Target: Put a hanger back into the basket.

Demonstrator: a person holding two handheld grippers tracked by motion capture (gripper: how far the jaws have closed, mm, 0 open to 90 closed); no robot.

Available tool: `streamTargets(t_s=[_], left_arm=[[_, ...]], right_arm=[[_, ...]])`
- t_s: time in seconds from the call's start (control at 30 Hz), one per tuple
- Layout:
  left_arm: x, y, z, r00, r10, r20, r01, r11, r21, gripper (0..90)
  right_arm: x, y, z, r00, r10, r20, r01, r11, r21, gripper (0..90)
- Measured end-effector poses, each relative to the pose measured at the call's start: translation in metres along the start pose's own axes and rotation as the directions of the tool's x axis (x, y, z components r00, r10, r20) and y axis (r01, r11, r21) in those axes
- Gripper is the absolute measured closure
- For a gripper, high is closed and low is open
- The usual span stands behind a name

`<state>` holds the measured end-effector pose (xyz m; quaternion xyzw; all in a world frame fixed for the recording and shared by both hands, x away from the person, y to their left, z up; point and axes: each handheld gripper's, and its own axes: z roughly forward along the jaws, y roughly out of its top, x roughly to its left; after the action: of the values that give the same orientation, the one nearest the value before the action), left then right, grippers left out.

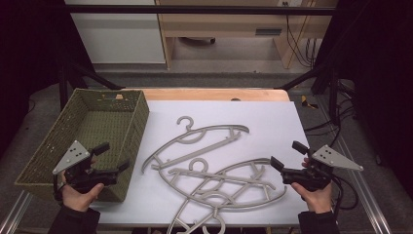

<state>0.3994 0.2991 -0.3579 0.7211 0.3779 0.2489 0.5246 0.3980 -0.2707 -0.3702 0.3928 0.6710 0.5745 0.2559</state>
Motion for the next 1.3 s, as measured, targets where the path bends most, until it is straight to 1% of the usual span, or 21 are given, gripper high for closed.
streamTargets(t_s=[0.23,0.37,0.43,0.47,0.5,0.53,0.63,0.67,0.7,0.77,0.83,0.9,1.0,1.03,1.1,1.13,1.17,1.2,1.23,1.27,1.3], left_arm=[[-0.009,0.001,0.005,0.9992,0.028,0.029,-0.028,0.9995,0.016,8.0],[-0.021,0.002,0.012,0.9961,0.060,0.065,-0.062,0.9974,0.036,8.4],[-0.023,0.002,0.013,0.9953,0.064,0.072,-0.067,0.9971,0.038,8.5],[-0.029,0.002,0.016,0.9929,0.081,0.087,-0.086,0.9951,0.049,8.5],[-0.029,0.002,0.016,0.9929,0.081,0.087,-0.086,0.9951,0.049,8.6],[-0.035,0.002,0.021,0.9893,0.098,0.108,-0.105,0.9924,0.064,8.6],[-0.041,0.001,0.025,0.9857,0.112,0.126,-0.122,0.9894,0.078,8.8],[-0.046,0.000,0.029,0.9814,0.126,0.145,-0.140,0.9859,0.092,8.9],[-0.046,0.000,0.029,0.9814,0.126,0.145,-0.140,0.9859,0.092,8.9],[-0.052,-0.001,0.033,0.9773,0.135,0.163,-0.153,0.9828,0.103,9.2],[-0.060,-0.004,0.040,0.9695,0.154,0.190,-0.181,0.9750,0.129,9.2],[-0.062,-0.005,0.042,0.9674,0.159,0.197,-0.188,0.9727,0.136,9.3],[-0.072,-0.012,0.054,0.9542,0.176,0.242,-0.223,0.9575,0.183,9.6],[-0.072,-0.012,0.054,0.9542,0.176,0.242,-0.223,0.9575,0.183,9.6],[-0.079,-0.018,0.063,0.9438,0.188,0.272,-0.252,0.9418,0.223,9.7],[-0.081,-0.019,0.065,0.9414,0.190,0.279,-0.258,0.9382,0.231,9.8],[-0.081,-0.019,0.065,0.9414,0.190,0.279,-0.258,0.9382,0.231,10.0],[-0.086,-0.024,0.071,0.9332,0.197,0.300,-0.278,0.9262,0.255,10.3],[-0.086,-0.024,0.071,0.9332,0.197,0.300,-0.278,0.9262,0.255,10.5],[-0.091,-0.028,0.077,0.9235,0.206,0.324,-0.301,0.9124,0.278,11.0],[-0.091,-0.028,0.077,0.9235,0.206,0.324,-0.301,0.9124,0.278,11.2]], right_arm=[[0.001,0.000,0.000,1.0000,-0.003,-0.001,0.003,1.000,0.005,3.9],[0.002,0.002,0.000,1.0000,-0.001,-0.008,0.001,1.000,0.003,3.9],[0.003,0.002,0.000,0.9999,-0.001,-0.010,0.001,1.000,0.002,3.9],[0.004,0.003,0.000,0.9999,-0.008,-0.012,0.008,1.000,0.001,3.9],[0.004,0.003,0.000,0.9999,-0.009,-0.013,0.010,1.000,0.008,3.9],[0.005,0.002,0.001,0.9999,-0.012,-0.013,0.012,1.000,0.007,3.8],[0.005,0.003,0.001,0.9997,-0.017,-0.016,0.017,1.000,0.012,3.8],[0.007,0.003,0.002,0.9997,-0.009,-0.022,0.009,1.000,0.007,3.8],[0.007,0.003,0.002,0.9997,-0.009,-0.022,0.009,1.000,0.007,3.8],[0.007,0.003,0.002,0.9996,-0.016,-0.023,0.016,1.000,0.014,3.7],[0.008,0.002,0.003,0.9996,-0.014,-0.024,0.014,1.000,0.017,3.5],[0.008,0.002,0.003,0.9996,-0.015,-0.024,0.016,1.000,0.022,3.5],[0.008,0.002,0.003,0.9995,-0.015,-0.028,0.015,1.000,0.018,3.4],[0.008,0.003,0.003,0.9995,-0.017,-0.028,0.017,1.000,0.021,3.4],[0.008,0.002,0.003,0.9994,-0.022,-0.029,0.022,1.000,0.019,3.4],[0.008,0.002,0.004,0.9995,-0.019,-0.027,0.019,1.000,0.021,3.4],[0.008,0.002,0.003,0.9994,-0.020,-0.028,0.021,1.000,0.023,3.4],[0.008,0.002,0.003,0.9994,-0.019,-0.029,0.020,0.999,0.025,3.4],[0.008,0.002,0.003,0.9994,-0.019,-0.029,0.020,0.999,0.025,3.4],[0.009,0.002,0.004,0.9995,-0.015,-0.028,0.016,1.000,0.026,3.4],[0.009,0.002,0.004,0.9995,-0.015,-0.028,0.016,1.000,0.026,3.4]])
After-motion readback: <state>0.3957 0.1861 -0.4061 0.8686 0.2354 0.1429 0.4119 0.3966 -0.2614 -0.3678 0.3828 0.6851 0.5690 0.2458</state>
